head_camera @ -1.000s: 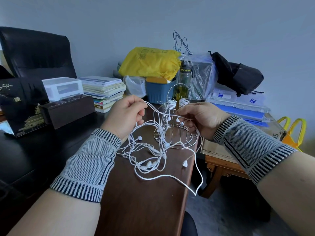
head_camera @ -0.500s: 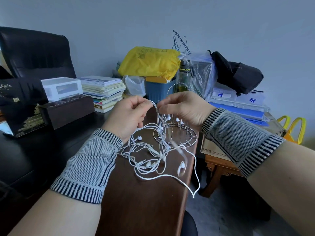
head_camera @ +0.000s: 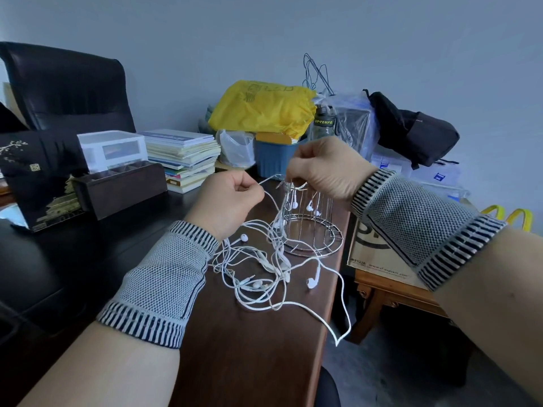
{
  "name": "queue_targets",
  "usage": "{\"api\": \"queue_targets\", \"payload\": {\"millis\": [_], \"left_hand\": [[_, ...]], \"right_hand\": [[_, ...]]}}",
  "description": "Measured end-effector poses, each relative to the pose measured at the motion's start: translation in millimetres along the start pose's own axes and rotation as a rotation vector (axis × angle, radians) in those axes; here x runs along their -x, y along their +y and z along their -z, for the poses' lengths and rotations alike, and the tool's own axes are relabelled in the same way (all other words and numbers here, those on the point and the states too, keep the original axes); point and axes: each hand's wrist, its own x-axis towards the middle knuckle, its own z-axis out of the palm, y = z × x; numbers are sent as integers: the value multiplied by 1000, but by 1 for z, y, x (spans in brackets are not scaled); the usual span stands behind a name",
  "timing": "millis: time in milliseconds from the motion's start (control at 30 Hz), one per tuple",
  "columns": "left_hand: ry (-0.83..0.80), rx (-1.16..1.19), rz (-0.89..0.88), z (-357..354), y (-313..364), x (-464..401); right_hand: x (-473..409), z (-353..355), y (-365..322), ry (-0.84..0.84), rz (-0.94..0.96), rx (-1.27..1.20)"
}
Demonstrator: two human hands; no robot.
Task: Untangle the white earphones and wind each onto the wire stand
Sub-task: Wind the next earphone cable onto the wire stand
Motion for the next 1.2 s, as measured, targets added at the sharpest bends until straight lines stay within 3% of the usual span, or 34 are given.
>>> {"api": "queue_targets", "payload": {"millis": [167, 233, 300, 367, 567, 867, 1067, 1200], "left_hand": [[14, -123, -41, -1, 2, 0], [43, -133, -21, 1, -4, -2], [91, -150, 5, 3, -10, -4], [107, -167, 20, 3, -10, -4], [154, -241, 39, 3, -6, -2], [136, -197, 34, -3, -6, 1], [103, -201, 48, -7, -9, 3], [78, -211, 39, -11, -11, 4]], "right_hand": [[1, -2, 0, -98, -192, -572], [2, 0, 6, -146, -171, -336], [3, 4, 8, -113, -84, 273], [3, 5, 10, -76, -45, 567], [9, 9, 7, -406, -155, 473], [8, 1, -1, -508, -31, 984], [10, 5, 4, -594, -59, 758], [4, 1, 19, -365, -130, 415]]}}
